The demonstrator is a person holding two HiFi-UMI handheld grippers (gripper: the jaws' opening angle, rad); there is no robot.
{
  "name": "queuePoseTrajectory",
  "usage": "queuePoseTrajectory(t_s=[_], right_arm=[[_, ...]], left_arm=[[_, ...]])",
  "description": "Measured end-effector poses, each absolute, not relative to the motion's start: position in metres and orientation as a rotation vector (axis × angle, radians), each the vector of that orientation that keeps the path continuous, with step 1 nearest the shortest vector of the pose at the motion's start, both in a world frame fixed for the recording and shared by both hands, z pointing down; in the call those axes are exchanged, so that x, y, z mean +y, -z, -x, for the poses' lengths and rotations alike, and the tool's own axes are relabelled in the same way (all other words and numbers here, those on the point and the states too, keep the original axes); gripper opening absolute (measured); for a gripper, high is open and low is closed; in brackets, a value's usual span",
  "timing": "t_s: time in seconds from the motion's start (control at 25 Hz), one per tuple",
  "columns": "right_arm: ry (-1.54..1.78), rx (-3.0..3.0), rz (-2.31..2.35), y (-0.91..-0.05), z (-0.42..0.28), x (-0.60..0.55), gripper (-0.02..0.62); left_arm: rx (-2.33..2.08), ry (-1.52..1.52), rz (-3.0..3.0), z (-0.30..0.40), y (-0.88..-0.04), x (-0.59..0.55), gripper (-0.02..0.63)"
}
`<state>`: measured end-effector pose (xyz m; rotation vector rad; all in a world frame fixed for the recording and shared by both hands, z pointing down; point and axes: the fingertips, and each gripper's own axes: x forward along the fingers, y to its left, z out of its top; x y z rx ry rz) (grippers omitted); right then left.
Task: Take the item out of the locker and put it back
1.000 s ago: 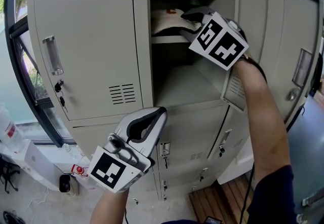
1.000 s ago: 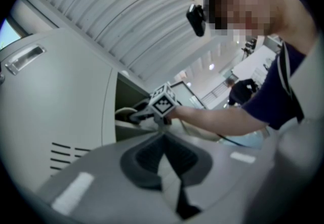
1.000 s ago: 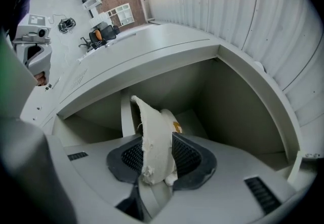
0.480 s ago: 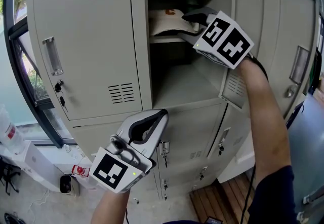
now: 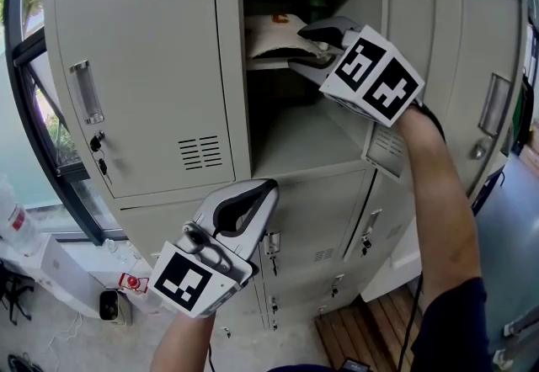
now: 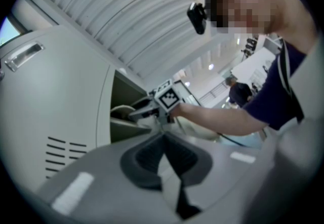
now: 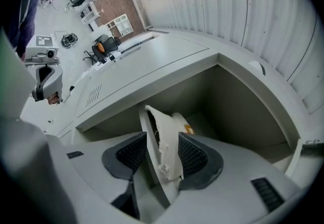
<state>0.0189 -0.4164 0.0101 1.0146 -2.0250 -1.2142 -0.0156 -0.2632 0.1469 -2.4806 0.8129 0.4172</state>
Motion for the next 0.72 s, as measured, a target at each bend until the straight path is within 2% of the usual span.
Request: queuePoseTrajectory(t_s=[0.72], right_arm=[[1.272, -2.127, -1.103, -0.022, -0.03, -0.333, 0.181]], left_arm=[[0.745, -0.399, 2.505, 0.008, -0.149, -0.234, 0.003]])
